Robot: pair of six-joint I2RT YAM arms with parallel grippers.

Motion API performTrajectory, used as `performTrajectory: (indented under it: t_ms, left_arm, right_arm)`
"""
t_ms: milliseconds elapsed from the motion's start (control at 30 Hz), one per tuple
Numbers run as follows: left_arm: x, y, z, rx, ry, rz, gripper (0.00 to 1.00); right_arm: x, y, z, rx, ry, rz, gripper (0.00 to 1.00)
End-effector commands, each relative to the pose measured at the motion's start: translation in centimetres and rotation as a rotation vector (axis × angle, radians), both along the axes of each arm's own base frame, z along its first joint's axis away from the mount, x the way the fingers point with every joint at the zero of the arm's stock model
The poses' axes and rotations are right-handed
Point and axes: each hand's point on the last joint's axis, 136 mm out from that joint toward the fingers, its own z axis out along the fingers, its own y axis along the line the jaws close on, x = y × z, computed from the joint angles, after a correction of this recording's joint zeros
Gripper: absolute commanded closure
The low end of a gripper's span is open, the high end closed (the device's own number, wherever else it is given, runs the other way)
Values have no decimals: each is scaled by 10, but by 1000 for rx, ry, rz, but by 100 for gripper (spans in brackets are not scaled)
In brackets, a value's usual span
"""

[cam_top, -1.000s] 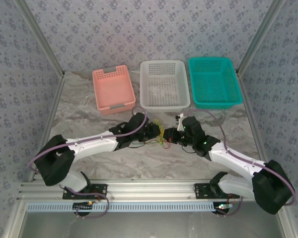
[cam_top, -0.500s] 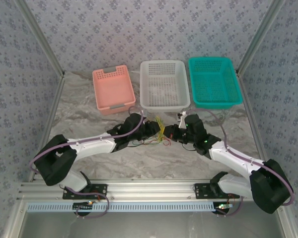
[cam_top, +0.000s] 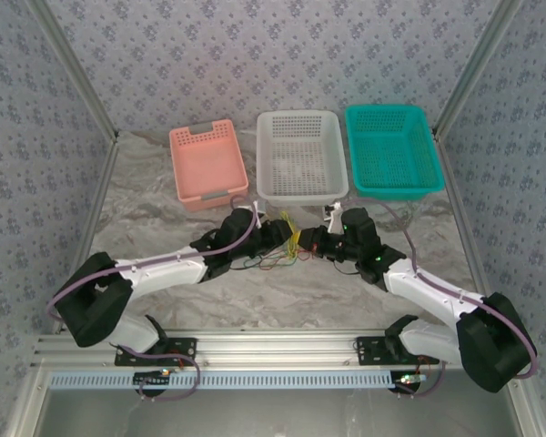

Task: Untangle the cables
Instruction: Untie the cable.

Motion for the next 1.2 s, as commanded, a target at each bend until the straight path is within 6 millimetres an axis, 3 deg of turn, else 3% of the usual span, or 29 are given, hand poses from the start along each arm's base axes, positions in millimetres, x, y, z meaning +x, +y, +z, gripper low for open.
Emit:
performTrajectory:
  t_ms: [0,100,433,633,900,1100,1167]
  left_arm:
    - [-3,-13,7,-49,4,-35,79]
    - [-2,-14,3,-60,5,-27,100]
    - [0,67,-3,26,-12,134,100]
    - [1,90,-2,30,-7,175,100]
    - [2,97,-8,86,1,189,100]
    - [-1,141,-17,280,11,289,100]
    - [-3,157,-19,314,19,322,100]
  right_arm:
    - [0,9,26,88,-50,37,100]
    - [2,5,25,81,-46,19,100]
    - [10,-57,11,-19,-13,-156,100]
    - [10,-57,2,-82,3,-158,100]
    - [11,-49,4,-200,-31,-137,100]
    - [20,-78,3,-341,-40,-208,100]
    - [22,-78,4,-351,-44,-194,100]
